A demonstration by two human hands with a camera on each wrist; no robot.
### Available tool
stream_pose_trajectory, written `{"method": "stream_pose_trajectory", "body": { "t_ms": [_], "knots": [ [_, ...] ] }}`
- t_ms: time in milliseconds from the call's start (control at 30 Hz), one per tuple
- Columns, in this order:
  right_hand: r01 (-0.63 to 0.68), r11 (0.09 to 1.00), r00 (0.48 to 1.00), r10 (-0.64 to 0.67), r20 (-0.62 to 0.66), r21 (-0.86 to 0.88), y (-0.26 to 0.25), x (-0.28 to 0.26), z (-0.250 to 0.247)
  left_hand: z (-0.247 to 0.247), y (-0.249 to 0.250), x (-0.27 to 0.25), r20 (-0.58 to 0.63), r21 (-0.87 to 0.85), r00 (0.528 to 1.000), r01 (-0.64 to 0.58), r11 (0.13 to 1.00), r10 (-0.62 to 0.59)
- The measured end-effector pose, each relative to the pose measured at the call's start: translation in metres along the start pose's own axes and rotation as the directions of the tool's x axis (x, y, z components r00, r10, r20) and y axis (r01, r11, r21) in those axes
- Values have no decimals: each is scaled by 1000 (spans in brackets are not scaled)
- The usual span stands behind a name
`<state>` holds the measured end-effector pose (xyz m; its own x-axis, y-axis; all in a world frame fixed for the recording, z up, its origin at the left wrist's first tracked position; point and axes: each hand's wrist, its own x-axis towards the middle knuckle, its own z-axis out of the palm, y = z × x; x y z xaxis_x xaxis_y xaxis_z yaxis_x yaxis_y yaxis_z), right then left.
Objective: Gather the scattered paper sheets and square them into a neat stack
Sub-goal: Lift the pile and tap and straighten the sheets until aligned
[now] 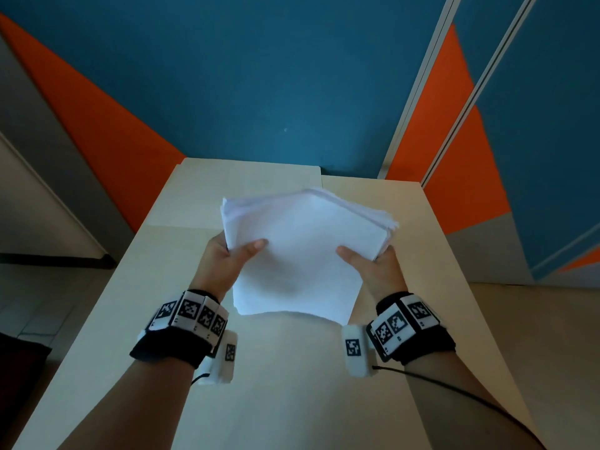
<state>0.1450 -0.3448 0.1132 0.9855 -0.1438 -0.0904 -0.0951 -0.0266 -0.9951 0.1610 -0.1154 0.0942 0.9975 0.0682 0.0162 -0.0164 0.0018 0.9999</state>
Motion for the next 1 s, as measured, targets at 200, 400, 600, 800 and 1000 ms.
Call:
{"method": "stream_pose_trajectory", "body": {
  "t_ms": [200,400,600,800,1000],
  "knots": [
    [49,990,998,-41,-57,134,4,5,2,-4,-7,3,33,-91,999,11,996,-8],
    [-113,993,993,111,-46,-35,35,4,-5,3,-37,-5,0,-26,976,218,976,-218],
    [223,956,951,-256,-172,-189,-1,7,-28,-6,-7,3,-87,147,994,80,986,-67],
    [602,596,772,-603,199,-531,-78,-6,-19,-2,44,13,91,497,985,-171,851,145],
    [327,825,926,-184,329,-461,-78,-10,-14,6,68,-1,236,501,959,-258,826,156]
  ]
}}
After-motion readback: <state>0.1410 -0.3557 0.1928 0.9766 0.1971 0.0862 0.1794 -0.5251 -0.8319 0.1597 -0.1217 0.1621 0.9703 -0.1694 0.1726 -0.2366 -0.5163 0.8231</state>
